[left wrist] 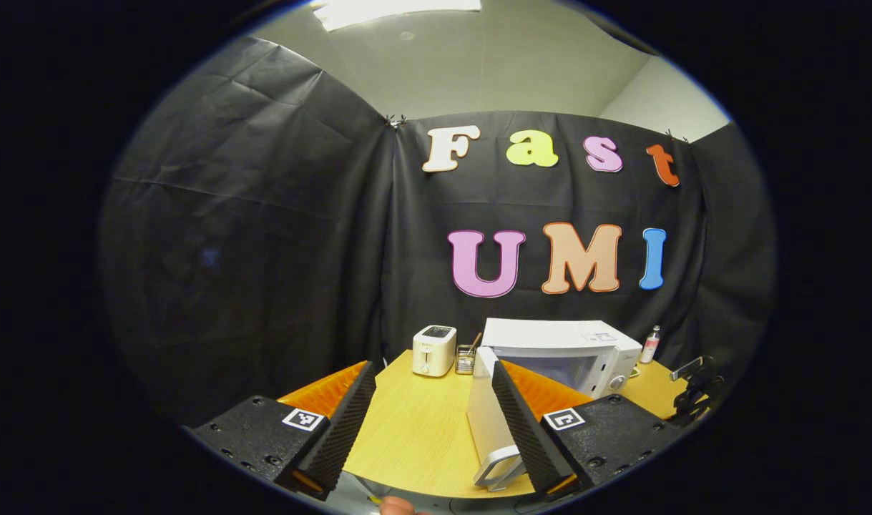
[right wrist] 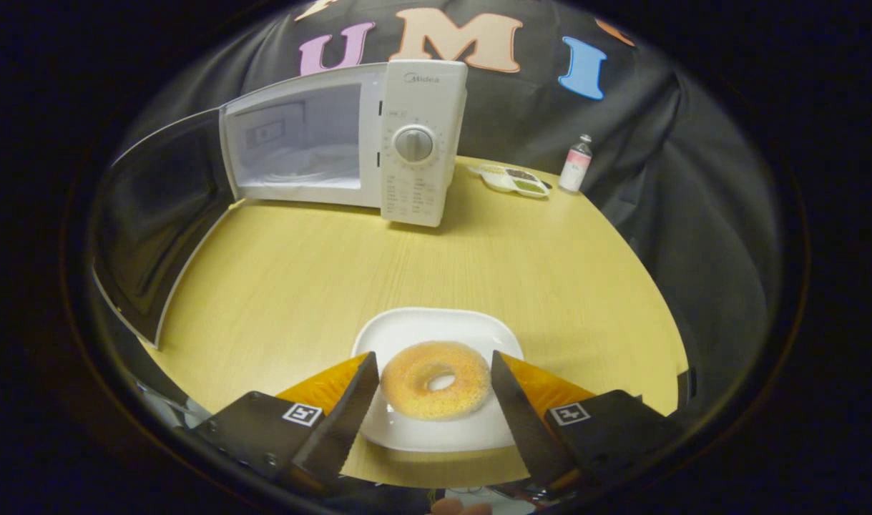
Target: Open the microwave oven with the left hand, put the food in, and close the microwave oven.
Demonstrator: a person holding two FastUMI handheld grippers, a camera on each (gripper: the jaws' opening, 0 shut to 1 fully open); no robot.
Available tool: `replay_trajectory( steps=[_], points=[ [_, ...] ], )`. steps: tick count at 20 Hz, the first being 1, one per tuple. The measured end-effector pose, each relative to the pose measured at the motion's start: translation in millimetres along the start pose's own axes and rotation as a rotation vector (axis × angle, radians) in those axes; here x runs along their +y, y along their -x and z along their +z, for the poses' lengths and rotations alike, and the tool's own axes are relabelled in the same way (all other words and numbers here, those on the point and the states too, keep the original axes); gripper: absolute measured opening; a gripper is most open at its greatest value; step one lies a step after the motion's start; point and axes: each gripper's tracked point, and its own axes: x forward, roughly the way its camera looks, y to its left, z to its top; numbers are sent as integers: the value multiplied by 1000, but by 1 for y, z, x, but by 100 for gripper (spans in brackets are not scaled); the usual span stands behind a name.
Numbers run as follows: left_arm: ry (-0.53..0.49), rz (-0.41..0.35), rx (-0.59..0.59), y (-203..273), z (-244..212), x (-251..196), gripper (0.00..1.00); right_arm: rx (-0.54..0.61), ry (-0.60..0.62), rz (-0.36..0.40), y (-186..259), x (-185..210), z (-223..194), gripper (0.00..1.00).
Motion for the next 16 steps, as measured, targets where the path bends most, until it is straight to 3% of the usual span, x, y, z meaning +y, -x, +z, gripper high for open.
replay_trajectory(
  steps=[11,13,15,16],
  points=[
    [11,11,7,-2,-4,5,94,90,10,-43,-15,-11,-17,99],
    [13,12,12,-4,-5,6,96,95,4,-50,-16,-13,-17,96],
    [14,12,15,-3,-5,5,94,101,0,-45,-15,-11,-18,80],
    [14,11,15,-2,-6,6,94,103,-1,-43,-15,-10,-18,77]
  ],
)
